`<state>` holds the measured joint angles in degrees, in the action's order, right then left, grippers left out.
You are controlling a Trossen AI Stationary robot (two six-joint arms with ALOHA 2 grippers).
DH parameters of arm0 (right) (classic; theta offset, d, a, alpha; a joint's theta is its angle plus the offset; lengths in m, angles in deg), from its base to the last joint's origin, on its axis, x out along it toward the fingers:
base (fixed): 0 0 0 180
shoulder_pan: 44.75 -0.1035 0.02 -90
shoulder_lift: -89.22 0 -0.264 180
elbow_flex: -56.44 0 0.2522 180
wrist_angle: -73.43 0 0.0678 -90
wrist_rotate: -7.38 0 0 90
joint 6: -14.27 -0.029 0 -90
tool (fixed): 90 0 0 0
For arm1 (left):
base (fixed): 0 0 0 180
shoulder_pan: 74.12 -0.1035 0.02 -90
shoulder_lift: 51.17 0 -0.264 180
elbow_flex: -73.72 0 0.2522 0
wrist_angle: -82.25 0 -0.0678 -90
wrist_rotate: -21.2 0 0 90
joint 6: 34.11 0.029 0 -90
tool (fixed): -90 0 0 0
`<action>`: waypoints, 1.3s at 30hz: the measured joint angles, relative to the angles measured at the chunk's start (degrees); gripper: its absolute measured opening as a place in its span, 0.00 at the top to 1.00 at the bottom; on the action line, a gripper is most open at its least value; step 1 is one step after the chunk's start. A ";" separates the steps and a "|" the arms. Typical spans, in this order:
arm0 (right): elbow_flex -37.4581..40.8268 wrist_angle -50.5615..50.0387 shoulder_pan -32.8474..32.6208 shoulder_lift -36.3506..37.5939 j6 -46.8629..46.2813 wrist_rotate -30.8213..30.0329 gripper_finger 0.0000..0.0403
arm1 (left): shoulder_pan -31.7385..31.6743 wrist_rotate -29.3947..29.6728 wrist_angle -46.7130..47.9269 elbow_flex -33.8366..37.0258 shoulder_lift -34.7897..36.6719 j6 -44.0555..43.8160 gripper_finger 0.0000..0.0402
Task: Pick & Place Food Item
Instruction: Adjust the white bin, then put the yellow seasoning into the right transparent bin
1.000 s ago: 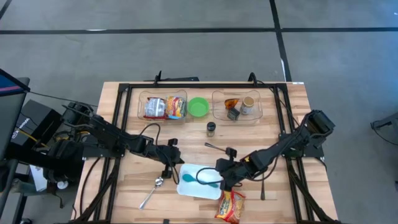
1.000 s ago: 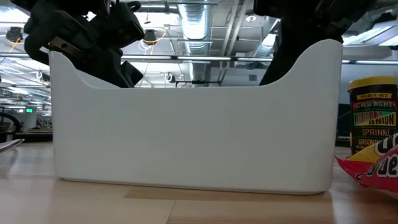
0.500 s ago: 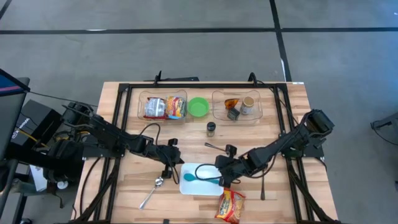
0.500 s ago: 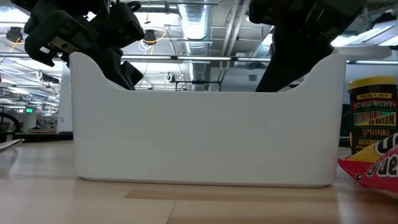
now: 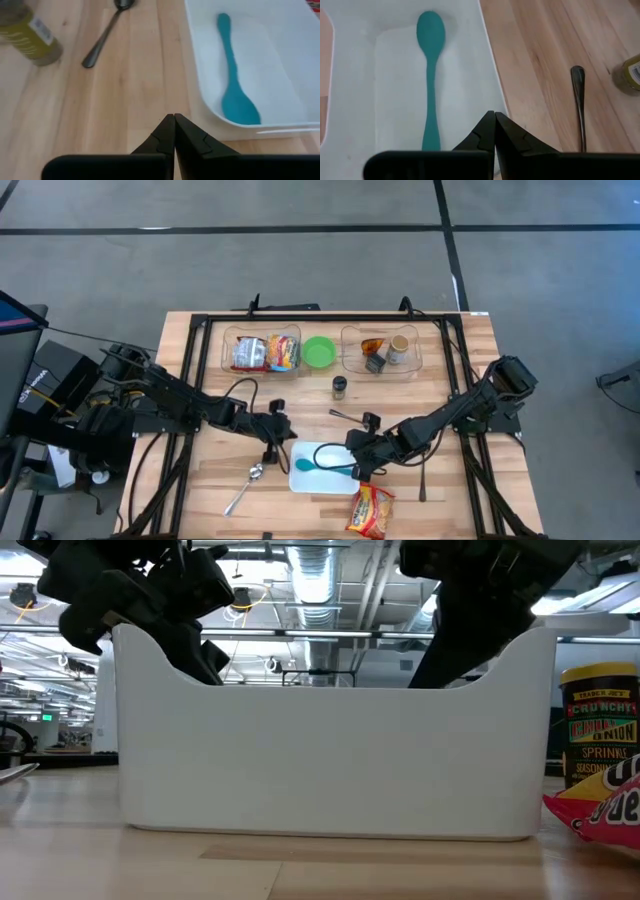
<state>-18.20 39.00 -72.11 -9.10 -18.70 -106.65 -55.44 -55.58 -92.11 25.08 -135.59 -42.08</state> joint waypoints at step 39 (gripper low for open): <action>-16.56 -22.74 -5.09 0.00 2.26 -10.06 1.00 | -0.02 9.91 0.14 0.00 17.30 1.92 1.00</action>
<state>-34.76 16.26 -77.20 -9.10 -16.43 -116.71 -55.47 -45.66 -91.97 25.08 -118.29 -40.15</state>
